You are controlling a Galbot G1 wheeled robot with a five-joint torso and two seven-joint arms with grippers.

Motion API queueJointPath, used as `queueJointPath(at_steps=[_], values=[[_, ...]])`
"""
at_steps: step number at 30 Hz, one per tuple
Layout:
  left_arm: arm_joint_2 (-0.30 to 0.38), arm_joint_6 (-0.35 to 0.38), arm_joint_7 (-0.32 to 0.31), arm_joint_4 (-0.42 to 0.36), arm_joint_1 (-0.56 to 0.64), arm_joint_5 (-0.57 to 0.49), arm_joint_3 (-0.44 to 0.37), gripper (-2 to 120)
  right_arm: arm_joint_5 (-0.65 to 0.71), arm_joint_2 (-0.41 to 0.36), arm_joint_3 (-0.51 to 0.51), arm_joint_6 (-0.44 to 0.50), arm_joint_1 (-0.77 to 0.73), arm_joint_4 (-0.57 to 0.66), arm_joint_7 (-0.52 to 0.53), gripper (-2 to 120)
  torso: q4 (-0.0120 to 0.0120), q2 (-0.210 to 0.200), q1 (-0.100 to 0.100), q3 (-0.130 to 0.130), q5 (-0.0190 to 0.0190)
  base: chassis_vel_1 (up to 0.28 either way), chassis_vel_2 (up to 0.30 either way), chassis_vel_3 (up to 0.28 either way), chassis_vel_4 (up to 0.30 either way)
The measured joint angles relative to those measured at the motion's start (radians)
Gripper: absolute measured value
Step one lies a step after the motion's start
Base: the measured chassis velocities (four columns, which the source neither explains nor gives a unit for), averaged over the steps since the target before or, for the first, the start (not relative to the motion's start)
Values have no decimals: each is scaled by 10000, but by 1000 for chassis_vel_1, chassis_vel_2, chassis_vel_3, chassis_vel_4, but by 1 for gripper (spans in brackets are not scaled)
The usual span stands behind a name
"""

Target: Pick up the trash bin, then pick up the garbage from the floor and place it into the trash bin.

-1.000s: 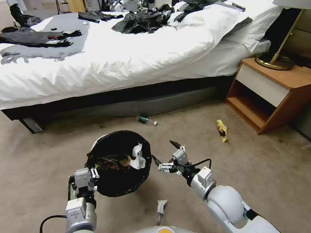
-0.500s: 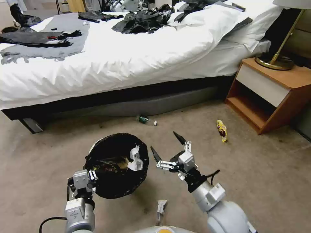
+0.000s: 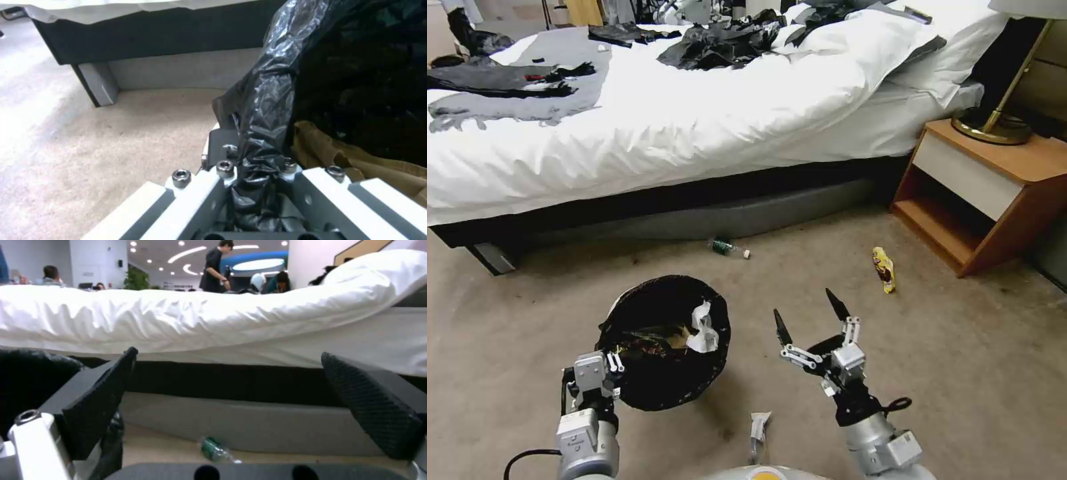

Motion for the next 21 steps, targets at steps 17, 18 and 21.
queueJointPath(at_steps=[17, 18, 21], values=[[-38, -18, 2, 43, -7, -11, -23, 0, -25, 198, 364, 389, 93, -539, -75, 100, 0, 0, 2, 1, 1, 0, 0, 0, 0], [-38, -18, 2, 43, -9, -11, -23, 0, -22, 199, 358, 380, 104, -541, -78, 100, 0, 0, 1, 1, 1, 0, 0, 0, 0], [-39, -18, 1, 43, -16, -11, -24, 0, -5, 199, 344, 349, 141, -543, -96, 100, 1, 0, 3, 1, 1, 31, -17, -21, 35]])
